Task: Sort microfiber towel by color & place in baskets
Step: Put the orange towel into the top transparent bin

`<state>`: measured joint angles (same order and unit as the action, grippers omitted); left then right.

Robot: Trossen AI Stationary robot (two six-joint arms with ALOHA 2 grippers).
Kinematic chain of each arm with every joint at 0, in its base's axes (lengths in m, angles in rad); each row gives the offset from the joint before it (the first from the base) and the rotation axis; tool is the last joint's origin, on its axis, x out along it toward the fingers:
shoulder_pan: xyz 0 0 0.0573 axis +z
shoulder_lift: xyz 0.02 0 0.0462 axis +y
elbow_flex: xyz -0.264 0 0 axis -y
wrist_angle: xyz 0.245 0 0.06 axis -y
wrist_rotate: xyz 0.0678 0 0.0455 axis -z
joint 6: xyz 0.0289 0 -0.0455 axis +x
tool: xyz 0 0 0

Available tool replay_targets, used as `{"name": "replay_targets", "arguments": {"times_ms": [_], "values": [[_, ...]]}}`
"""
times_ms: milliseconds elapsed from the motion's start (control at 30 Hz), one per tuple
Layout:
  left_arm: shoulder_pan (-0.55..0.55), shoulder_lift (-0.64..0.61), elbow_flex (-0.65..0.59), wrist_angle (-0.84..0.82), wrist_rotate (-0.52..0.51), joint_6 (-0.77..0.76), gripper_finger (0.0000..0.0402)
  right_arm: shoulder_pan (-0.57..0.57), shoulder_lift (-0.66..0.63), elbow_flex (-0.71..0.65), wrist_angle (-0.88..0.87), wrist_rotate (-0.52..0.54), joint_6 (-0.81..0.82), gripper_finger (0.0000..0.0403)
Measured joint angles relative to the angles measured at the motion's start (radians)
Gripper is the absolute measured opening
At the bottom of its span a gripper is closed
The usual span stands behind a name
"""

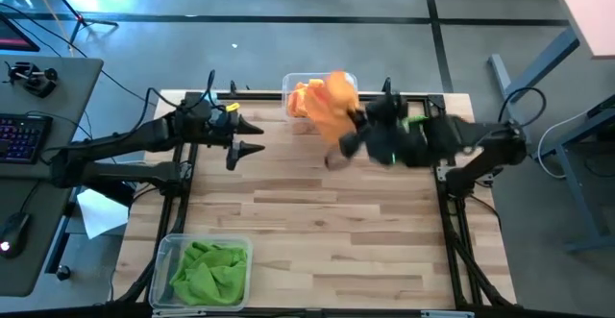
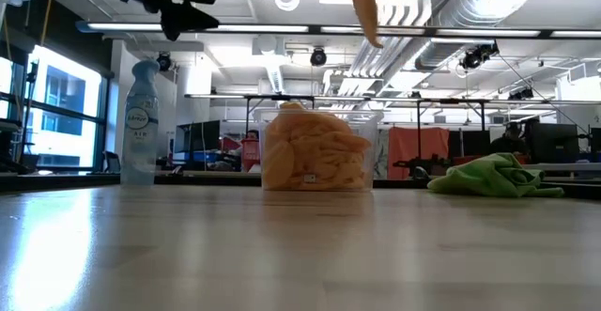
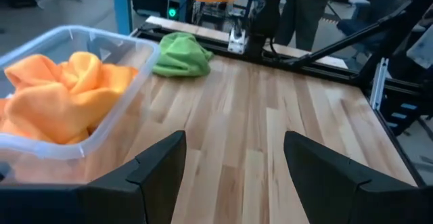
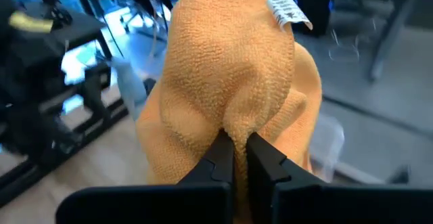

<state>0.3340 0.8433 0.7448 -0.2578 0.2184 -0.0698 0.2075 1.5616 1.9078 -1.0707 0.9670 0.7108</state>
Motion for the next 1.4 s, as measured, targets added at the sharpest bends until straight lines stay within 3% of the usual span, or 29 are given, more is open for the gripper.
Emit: {"name": "replay_targets", "arguments": {"times_ms": [100, 200, 367, 533, 767, 1033, 1400], "values": [[0.000, -0.013, 0.000, 0.003, -0.013, 0.001, 0.0239, -0.115, 0.001, 0.003, 0.162, -0.097, -0.214, 0.0002], [0.000, -0.018, 0.000, 0.002, -0.017, 0.001, 0.0239, -0.240, 0.003, -0.010, 0.250, -0.213, -0.324, 0.0001], [0.000, -0.018, -0.001, -0.006, -0.018, -0.004, 0.0239, -0.430, 0.005, -0.089, 0.360, -0.419, -0.371, 0.0001], [0.000, -0.018, -0.001, -0.006, -0.018, 0.006, 0.0239, -0.550, 0.022, -0.184, 0.498, -0.601, -0.331, 0.0001], [0.011, -0.017, -0.001, -0.006, -0.045, 0.021, 0.0239, -0.624, 0.190, -0.139, 0.440, -0.741, -0.223, 0.0000], [0.027, -0.017, -0.002, -0.006, -0.047, 0.021, 0.0239, -0.681, 0.430, 0.044, 0.095, -0.758, -0.150, 0.0000], [0.046, -0.017, -0.002, -0.006, -0.047, 0.018, 0.0239, -0.716, 0.726, 0.289, -0.041, -0.926, -0.118, 0.0000]]}}
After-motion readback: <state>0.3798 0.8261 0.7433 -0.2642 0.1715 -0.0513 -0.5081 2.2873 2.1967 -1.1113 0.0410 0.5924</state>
